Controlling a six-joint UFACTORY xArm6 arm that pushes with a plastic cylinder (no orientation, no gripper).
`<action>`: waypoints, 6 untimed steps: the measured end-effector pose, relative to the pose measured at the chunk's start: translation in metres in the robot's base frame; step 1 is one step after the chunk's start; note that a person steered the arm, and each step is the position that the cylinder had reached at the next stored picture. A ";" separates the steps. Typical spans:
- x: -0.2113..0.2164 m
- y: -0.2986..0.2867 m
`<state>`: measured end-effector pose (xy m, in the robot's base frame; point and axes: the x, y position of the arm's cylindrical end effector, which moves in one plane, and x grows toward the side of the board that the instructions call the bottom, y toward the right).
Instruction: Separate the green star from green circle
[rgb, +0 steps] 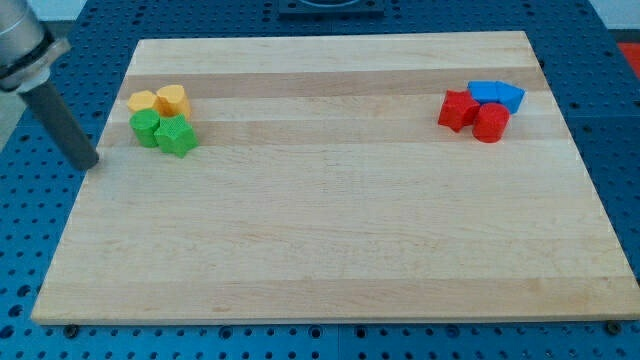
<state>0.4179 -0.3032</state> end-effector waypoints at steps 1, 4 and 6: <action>-0.002 0.001; -0.028 0.084; -0.050 0.132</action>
